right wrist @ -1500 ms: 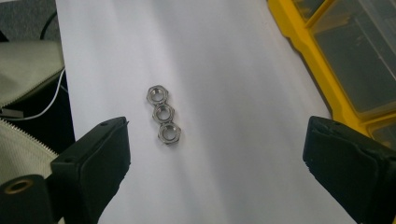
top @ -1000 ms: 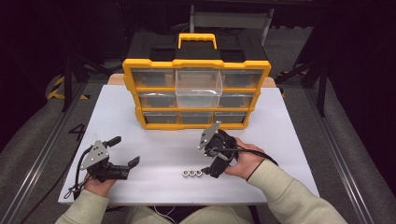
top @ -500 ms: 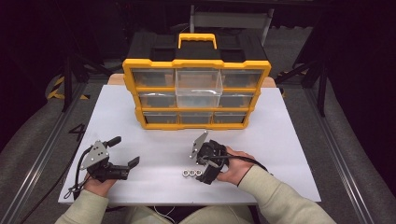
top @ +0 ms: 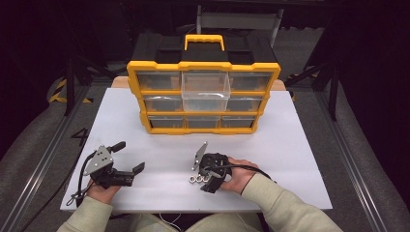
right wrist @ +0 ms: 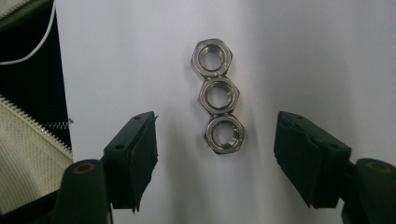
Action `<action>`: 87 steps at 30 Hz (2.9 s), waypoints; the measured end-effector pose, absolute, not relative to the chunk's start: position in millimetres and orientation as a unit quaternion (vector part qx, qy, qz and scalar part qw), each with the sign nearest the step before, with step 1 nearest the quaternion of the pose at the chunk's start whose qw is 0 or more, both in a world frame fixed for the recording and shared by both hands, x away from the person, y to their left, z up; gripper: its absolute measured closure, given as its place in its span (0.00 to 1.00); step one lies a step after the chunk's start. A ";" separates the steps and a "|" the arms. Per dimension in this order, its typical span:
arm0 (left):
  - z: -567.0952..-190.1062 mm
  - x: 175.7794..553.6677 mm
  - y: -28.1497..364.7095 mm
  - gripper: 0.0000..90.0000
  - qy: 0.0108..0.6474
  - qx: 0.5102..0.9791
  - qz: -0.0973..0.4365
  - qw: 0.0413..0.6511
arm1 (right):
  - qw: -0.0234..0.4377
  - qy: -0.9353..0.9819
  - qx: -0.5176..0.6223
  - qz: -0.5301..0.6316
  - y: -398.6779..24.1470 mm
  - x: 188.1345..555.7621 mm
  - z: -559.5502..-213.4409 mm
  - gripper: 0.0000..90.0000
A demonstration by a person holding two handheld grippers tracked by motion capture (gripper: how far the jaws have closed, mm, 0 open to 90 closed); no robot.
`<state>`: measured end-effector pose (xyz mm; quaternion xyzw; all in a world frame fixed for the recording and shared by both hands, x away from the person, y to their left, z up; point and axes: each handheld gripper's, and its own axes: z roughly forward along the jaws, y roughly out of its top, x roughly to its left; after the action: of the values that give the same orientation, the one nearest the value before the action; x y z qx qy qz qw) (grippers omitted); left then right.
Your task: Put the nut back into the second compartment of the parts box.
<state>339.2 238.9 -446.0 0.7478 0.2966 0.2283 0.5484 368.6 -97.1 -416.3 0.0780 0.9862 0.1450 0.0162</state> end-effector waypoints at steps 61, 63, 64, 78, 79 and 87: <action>-446.4 340.2 239.6 0.01 0.304 0.750 0.221 0.543 | 0.053 0.987 0.039 0.144 -96.4 362.5 -290.0 0.78; -446.4 340.2 239.6 0.01 0.304 0.750 0.222 0.544 | 0.052 0.987 0.038 0.144 -95.8 361.9 -281.5 0.78; -446.4 340.3 239.6 0.01 0.304 0.750 0.222 0.543 | 0.052 0.987 0.038 0.144 -95.5 361.7 -277.2 0.78; -446.9 341.0 240.1 0.01 0.307 0.749 0.221 0.544 | 0.068 0.987 0.030 0.144 -88.5 368.6 -216.6 0.78; -446.9 341.0 240.1 0.01 0.307 0.749 0.221 0.543 | 0.069 0.987 0.031 0.145 -88.2 370.0 -212.9 0.78; -447.0 341.1 240.1 0.01 0.307 0.749 0.221 0.543 | 0.078 0.985 0.035 0.148 -83.5 380.7 -184.2 0.78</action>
<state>341.1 240.1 -447.0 0.7493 0.3072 0.2210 0.5434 380.7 -83.5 -184.2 0.0346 0.9853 0.1479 0.0777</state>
